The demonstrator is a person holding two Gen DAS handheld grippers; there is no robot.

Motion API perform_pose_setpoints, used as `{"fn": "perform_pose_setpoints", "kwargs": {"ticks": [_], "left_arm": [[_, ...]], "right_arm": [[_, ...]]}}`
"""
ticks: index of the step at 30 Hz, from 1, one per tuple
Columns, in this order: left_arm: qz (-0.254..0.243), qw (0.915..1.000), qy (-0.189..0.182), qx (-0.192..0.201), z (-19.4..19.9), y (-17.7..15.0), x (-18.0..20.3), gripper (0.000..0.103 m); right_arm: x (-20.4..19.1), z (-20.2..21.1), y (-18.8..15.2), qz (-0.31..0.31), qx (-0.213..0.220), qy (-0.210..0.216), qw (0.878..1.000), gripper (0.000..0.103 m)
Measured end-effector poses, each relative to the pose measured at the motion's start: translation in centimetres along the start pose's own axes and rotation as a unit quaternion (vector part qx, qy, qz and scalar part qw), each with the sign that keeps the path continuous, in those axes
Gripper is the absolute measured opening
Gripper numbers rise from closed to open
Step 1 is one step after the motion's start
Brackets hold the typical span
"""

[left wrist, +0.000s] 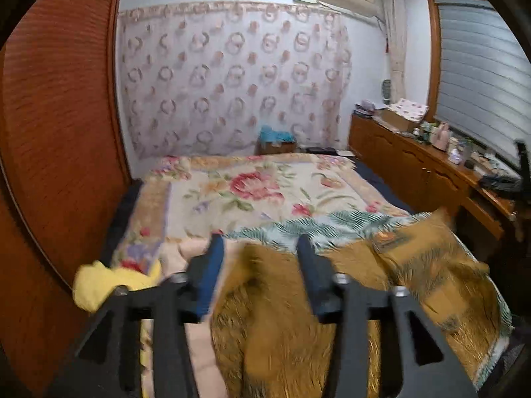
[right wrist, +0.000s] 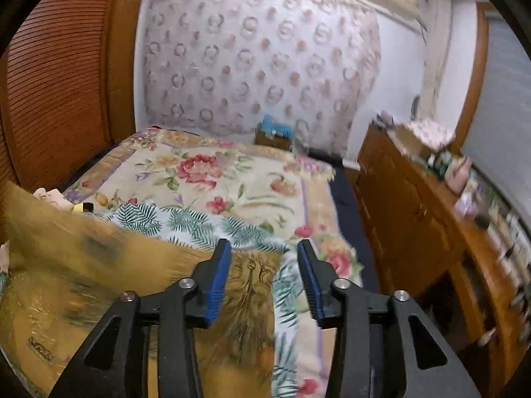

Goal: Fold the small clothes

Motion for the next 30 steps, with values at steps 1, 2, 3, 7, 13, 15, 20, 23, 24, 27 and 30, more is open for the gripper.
{"fn": "perform_pose_setpoints", "kwargs": {"ticks": [1,2,3,7,13,15,20,23,24,27,30], "left_arm": [[0.001,1.0000,0.001,-0.008,0.0,-0.8,0.0,0.050],[0.001,0.9998,-0.001,-0.020,0.0,-1.7,0.1,0.050],[-0.001,0.9997,-0.003,-0.026,0.4,-2.4,0.5,0.050],[-0.012,0.9991,-0.013,-0.039,1.5,-5.4,1.8,0.070],[0.001,0.9966,-0.046,-0.068,2.2,-9.6,3.0,0.078],[0.004,0.9956,-0.050,-0.079,2.2,-10.8,3.3,0.079],[-0.006,0.9931,-0.039,-0.110,1.3,-13.6,4.4,0.079],[-0.018,0.9911,-0.029,-0.128,0.4,-14.7,4.8,0.079],[-0.021,0.9903,-0.026,-0.135,0.0,-15.2,4.8,0.079],[-0.025,0.9879,-0.020,-0.152,-0.8,-16.2,4.8,0.079],[-0.031,0.9855,-0.012,-0.166,-1.4,-17.2,4.9,0.079]], "right_arm": [[-0.5,-0.6,-0.8,-0.003,-0.004,0.015,1.000,0.057],[-1.1,-1.0,-1.8,0.000,-0.009,0.025,1.000,0.057],[-1.5,-1.2,-2.5,0.004,-0.013,0.028,1.000,0.057],[-1.7,-0.5,-5.9,0.012,-0.017,0.062,0.998,0.057],[-0.4,-0.1,-10.3,-0.003,-0.037,0.104,0.994,0.057],[-0.3,-0.2,-11.5,-0.009,-0.051,0.111,0.992,0.057],[1.8,1.8,-14.2,-0.037,-0.063,0.109,0.991,0.057],[3.0,2.7,-15.5,-0.047,-0.066,0.099,0.992,0.057],[2.7,2.6,-15.5,-0.049,-0.067,0.099,0.992,0.057],[3.0,2.2,-15.9,-0.058,-0.074,0.098,0.991,0.057],[2.5,1.6,-16.3,-0.066,-0.078,0.101,0.990,0.057]]}}
Point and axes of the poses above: each gripper's, at about its wrist camera, not at the fingertips, and z roughly against the way its jaws point, x to its right, y to its top, the point moved 3 cm from there along -z, roughly the way its jaws point, and after that the axes turned 10 degrees about z, right-handed, at the moved point
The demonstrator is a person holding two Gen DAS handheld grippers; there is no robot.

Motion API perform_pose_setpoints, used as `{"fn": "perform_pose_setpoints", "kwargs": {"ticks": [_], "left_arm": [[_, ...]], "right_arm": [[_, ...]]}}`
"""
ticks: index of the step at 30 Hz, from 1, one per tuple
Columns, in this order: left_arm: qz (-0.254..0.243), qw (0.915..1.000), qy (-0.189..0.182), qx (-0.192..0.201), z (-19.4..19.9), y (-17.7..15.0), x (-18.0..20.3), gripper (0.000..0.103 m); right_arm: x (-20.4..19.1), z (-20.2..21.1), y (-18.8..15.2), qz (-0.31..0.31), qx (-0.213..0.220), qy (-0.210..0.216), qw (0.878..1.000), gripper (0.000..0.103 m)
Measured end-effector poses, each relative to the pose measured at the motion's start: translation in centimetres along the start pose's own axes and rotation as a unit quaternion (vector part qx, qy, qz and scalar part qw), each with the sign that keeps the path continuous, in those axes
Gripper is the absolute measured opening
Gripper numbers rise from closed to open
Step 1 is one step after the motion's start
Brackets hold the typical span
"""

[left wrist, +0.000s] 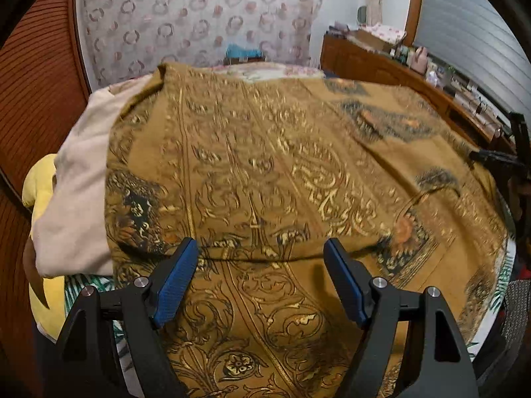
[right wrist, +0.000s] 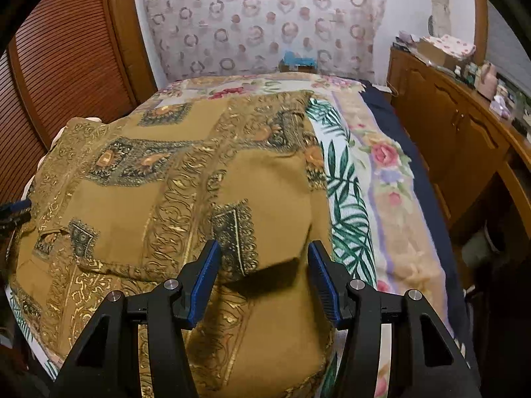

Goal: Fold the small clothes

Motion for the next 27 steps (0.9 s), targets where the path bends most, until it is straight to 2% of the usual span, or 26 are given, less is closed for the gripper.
{"fn": "perform_pose_setpoints", "kwargs": {"ticks": [5,8,21,27], "left_arm": [[-0.029,0.9992,0.026,-0.004,-0.4,-0.6,0.8,0.081],[-0.029,0.9994,0.017,-0.007,-0.4,-0.7,0.7,0.087],[-0.031,0.9993,0.019,-0.007,-0.4,-0.8,0.8,0.087],[-0.024,0.9995,0.016,-0.011,-0.3,-0.9,0.7,0.087]], "right_arm": [[-0.8,-1.1,-0.7,0.005,-0.009,0.018,1.000,0.057],[-1.0,-1.2,-0.6,0.012,-0.007,0.009,1.000,0.057],[-1.3,-2.3,-1.0,0.019,0.004,-0.002,1.000,0.057],[-1.7,-2.4,-0.9,0.040,-0.003,-0.024,0.999,0.057]]}}
Point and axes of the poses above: each gripper's, at about its wrist camera, not at the fingertips, and z roughly against the way its jaws point, x to its right, y to its top, the point moved 3 cm from there along -z, roughly the way its jaws point, and after that the axes turned 10 degrees about z, right-handed, at the moved point
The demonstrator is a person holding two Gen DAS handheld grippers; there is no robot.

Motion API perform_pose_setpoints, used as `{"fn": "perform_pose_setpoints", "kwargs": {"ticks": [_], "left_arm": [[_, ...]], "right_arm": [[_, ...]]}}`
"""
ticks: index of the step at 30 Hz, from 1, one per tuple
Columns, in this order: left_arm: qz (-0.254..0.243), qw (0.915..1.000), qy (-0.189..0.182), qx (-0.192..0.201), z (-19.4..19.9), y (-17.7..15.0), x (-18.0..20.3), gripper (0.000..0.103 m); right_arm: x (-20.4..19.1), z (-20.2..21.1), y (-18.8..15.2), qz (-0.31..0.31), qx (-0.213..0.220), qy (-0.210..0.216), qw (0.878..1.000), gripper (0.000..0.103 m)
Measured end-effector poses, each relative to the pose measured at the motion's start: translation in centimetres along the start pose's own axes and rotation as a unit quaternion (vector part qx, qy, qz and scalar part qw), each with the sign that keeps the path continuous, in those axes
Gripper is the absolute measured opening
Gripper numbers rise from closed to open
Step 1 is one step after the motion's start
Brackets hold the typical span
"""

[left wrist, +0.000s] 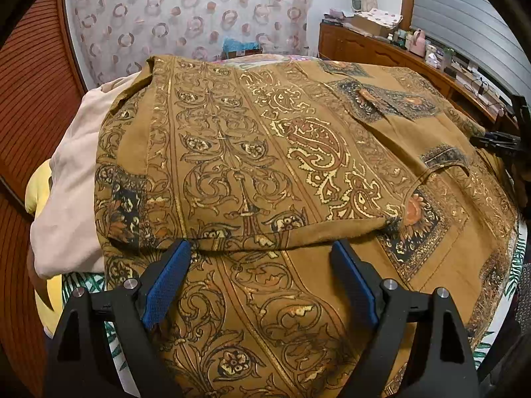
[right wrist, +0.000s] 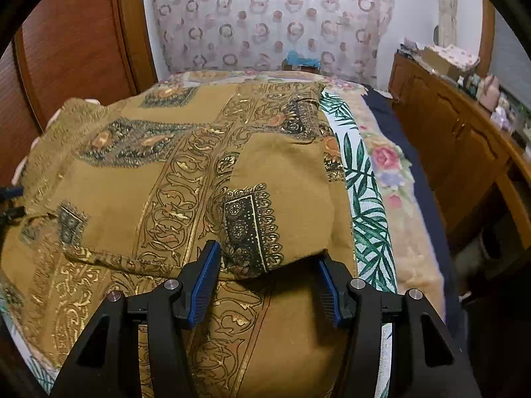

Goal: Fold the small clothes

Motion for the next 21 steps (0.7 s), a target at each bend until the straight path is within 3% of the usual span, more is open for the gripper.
{"fn": "perform_pose_setpoints", "kwargs": {"ticks": [3,6,10,15,18,21], "left_arm": [[0.018,0.9998,-0.007,-0.005,0.8,-0.6,-0.5,0.087],[0.045,0.9982,-0.036,0.017,2.5,-0.9,-1.3,0.087],[0.057,0.9968,-0.020,0.053,4.8,-0.8,-2.4,0.086],[0.094,0.9923,-0.011,0.080,6.2,0.1,-4.7,0.062],[0.102,0.9918,-0.017,0.075,5.6,0.8,-5.7,0.049],[0.102,0.9924,0.000,0.069,4.6,1.3,-5.9,0.039]], "right_arm": [[0.3,0.0,-0.1,-0.004,0.002,0.007,1.000,0.057],[0.3,0.0,-0.1,-0.001,0.002,0.005,1.000,0.057],[0.4,0.0,-0.1,0.000,0.001,0.005,1.000,0.057],[0.5,0.0,-0.1,0.001,0.001,0.005,1.000,0.057],[0.5,0.0,-0.1,0.001,0.001,0.005,1.000,0.057],[0.4,0.0,-0.1,0.001,0.001,0.005,1.000,0.057]]}}
Point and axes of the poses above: each gripper's, at about its wrist camera, not at the fingertips, and z roughly against the way its jaws point, x to its right, y to its top, the point moved 3 cm from there along -z, roughly the way its jaws point, and after that the axes turned 10 degrees about z, right-handed, at the moved point
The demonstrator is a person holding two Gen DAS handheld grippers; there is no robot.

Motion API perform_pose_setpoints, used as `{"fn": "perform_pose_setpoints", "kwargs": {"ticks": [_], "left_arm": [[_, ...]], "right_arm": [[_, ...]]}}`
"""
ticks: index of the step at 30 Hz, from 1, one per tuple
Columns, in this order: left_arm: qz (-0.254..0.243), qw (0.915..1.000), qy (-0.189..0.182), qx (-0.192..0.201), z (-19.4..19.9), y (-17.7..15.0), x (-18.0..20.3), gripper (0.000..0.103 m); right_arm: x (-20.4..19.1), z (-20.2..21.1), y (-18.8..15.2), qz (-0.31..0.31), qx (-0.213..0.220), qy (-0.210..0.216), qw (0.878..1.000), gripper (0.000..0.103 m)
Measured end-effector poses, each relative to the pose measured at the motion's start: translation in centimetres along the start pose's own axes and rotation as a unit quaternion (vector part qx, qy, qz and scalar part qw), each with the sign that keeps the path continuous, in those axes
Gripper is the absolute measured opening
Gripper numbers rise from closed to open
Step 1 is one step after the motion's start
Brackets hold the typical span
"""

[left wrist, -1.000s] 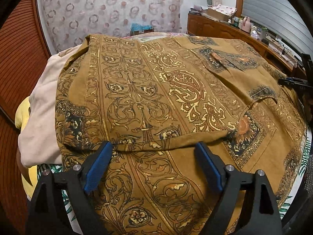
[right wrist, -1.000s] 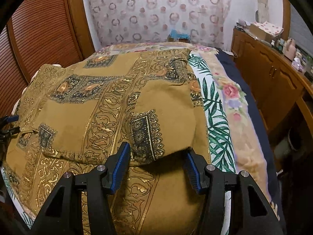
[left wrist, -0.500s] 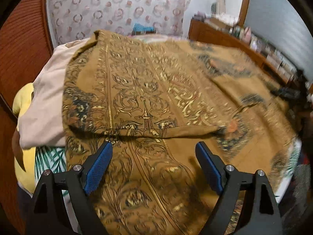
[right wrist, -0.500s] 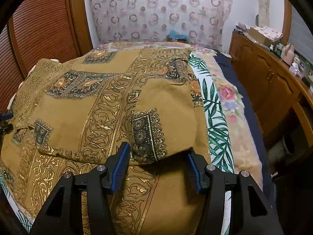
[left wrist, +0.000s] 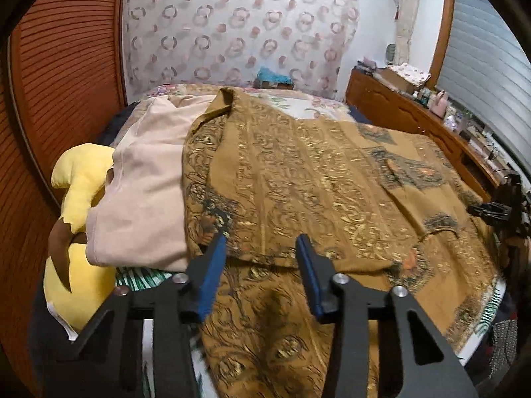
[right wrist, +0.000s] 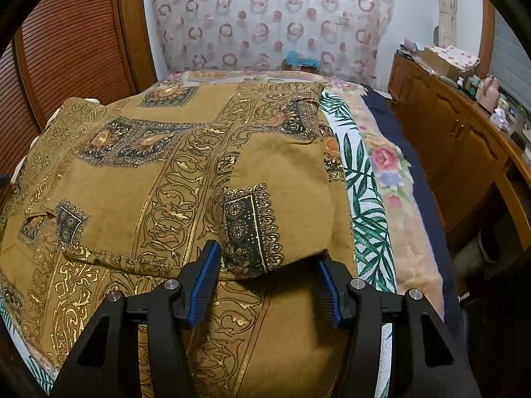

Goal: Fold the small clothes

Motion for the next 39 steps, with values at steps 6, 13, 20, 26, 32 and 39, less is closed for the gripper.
{"fn": "perform_pose_setpoints", "kwargs": {"ticks": [6,13,20,26,32,39], "left_arm": [[-0.014,0.9984,0.055,-0.006,-1.5,0.0,-0.6,0.036],[-0.001,0.9980,0.059,-0.022,-2.5,-0.5,-2.0,0.036],[-0.030,0.9988,0.039,-0.006,-1.7,-0.6,-0.4,0.017],[-0.020,0.9981,0.054,-0.020,-2.6,0.3,-0.9,0.018],[-0.009,0.9994,0.023,-0.025,-2.8,0.8,-0.9,0.018],[-0.024,0.9995,0.020,-0.008,-2.1,1.2,0.3,0.007]], "right_arm": [[0.0,0.0,0.0,0.000,0.000,0.000,1.000,0.057],[0.0,0.0,0.0,0.000,0.000,0.000,1.000,0.057],[0.0,0.0,0.0,0.000,0.000,0.000,1.000,0.057],[0.0,0.0,0.0,0.000,0.000,0.000,1.000,0.057],[0.0,0.0,0.0,0.000,0.000,0.000,1.000,0.057],[0.0,0.0,0.0,0.000,0.000,0.000,1.000,0.057]]}}
Point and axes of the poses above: each gripper's, at about its wrist camera, not at the fingertips, and z roughly against the way its jaws point, x to its right, y to its top, the point moved 3 cm from there along -z, roughly the way its jaws point, and after that the axes turned 10 degrees about z, right-handed, at the moved point
